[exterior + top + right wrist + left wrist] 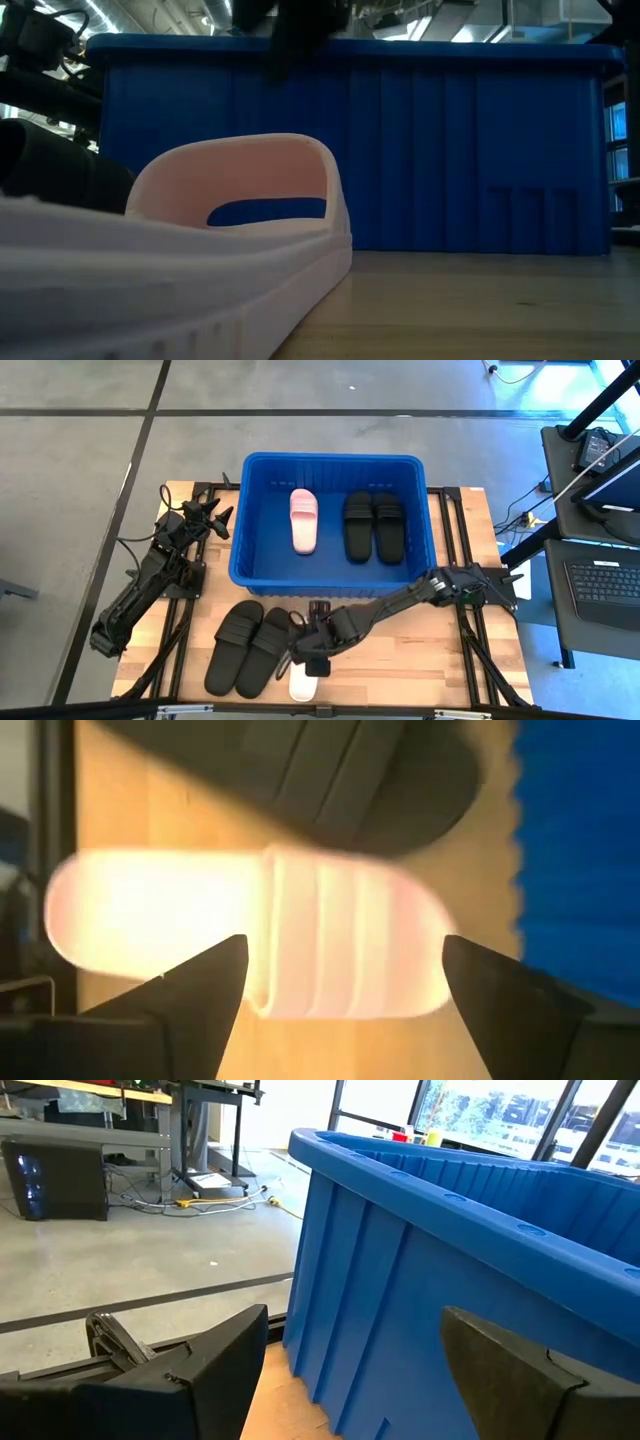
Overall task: Pick and place slides into bin
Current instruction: Put the pink slipper into the blue bin
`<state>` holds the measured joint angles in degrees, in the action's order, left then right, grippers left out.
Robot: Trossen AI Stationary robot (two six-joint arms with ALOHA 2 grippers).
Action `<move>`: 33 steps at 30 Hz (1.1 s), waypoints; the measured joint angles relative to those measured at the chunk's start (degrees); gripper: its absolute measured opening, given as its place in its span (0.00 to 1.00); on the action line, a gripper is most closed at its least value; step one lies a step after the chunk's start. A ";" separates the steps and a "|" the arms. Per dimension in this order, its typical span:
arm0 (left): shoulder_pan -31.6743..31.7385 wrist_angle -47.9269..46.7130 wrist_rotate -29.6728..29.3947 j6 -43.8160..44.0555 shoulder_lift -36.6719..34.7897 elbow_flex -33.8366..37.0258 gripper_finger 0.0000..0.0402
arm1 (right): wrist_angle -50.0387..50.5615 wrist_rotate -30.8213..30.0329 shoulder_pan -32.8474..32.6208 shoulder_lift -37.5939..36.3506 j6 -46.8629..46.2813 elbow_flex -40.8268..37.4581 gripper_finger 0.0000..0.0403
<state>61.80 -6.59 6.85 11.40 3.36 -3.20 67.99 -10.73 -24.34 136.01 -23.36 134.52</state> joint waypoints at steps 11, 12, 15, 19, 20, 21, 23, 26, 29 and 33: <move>-0.02 0.00 0.03 0.00 0.00 0.00 0.72 | 0.91 -0.80 -2.03 5.02 -2.33 0.00 0.83; -0.02 0.00 0.03 0.00 0.02 0.00 0.72 | 1.10 -2.95 -2.10 5.10 -3.09 -0.01 0.83; 0.00 0.00 0.05 0.00 0.01 0.00 0.72 | 1.20 -7.87 -2.06 5.11 -3.54 -0.50 0.81; 0.00 0.00 0.07 0.00 0.00 0.00 0.72 | 0.51 -5.83 -2.05 5.11 -3.34 -0.57 0.79; -0.02 0.00 0.05 0.00 0.02 0.00 0.72 | 0.44 -5.73 -2.05 5.11 -3.34 -0.57 0.79; -0.02 0.00 0.05 0.00 0.02 0.00 0.72 | 0.60 -5.74 -2.05 5.11 -3.32 -0.57 0.78; 0.00 -0.01 0.05 0.00 0.02 0.00 0.72 | 0.72 -5.74 -2.05 5.11 -3.10 -0.57 0.78; -0.01 0.00 0.05 0.00 0.01 0.00 0.72 | 0.66 -5.75 -1.98 5.11 -1.77 -0.69 0.78; 0.00 0.00 0.05 0.00 0.00 0.00 0.72 | 0.62 -6.11 -1.72 5.09 -1.75 -2.20 0.78; 0.00 0.00 0.05 0.00 0.02 0.00 0.72 | -0.45 -6.11 -1.53 5.04 -1.89 -4.93 0.78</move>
<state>61.80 -6.59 6.90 11.40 3.38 -3.20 67.54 -16.84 -25.87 141.05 -25.24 129.58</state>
